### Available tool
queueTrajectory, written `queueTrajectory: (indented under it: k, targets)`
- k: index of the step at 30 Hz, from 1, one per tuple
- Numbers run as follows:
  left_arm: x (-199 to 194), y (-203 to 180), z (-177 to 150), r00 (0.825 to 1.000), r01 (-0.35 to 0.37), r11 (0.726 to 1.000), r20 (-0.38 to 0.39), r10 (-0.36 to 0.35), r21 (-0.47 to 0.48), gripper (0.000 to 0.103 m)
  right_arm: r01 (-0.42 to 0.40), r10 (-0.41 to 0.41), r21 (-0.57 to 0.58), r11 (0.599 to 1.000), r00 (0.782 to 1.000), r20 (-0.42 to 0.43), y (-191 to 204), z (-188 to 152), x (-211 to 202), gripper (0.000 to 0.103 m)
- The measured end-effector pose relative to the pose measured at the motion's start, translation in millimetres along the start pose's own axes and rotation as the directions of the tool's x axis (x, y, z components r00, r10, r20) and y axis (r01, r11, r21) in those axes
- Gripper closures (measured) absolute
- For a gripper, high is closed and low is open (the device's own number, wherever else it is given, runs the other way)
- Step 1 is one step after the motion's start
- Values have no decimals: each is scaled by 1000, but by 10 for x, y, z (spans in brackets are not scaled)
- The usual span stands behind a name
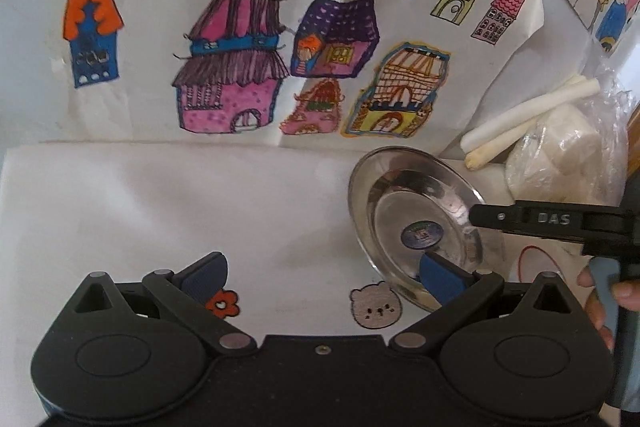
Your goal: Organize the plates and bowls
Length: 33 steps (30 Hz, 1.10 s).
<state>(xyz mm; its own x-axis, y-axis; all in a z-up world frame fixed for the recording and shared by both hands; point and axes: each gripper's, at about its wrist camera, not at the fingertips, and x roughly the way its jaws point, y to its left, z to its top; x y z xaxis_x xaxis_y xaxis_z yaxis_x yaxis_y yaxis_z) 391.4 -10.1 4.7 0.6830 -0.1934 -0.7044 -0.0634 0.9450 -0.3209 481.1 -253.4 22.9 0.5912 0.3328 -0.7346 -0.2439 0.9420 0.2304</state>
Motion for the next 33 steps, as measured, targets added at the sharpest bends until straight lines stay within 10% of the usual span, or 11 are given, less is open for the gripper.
queueTrajectory:
  k: [19,27,33]
  targets:
    - [110,53,23,995,91,994,-33,-93,-53,26,13,-13,-6,1000,999,-29,24,3,80,80]
    - [104,86,12,988,147,987,-39,-150,-66,77,-11,11,-34,999,1000,-25,108,-40,31,83]
    - [25,40,14,992,121,992,-24,-122,-25,82,-26,26,-46,999,1000,9,193,-77,-48,84]
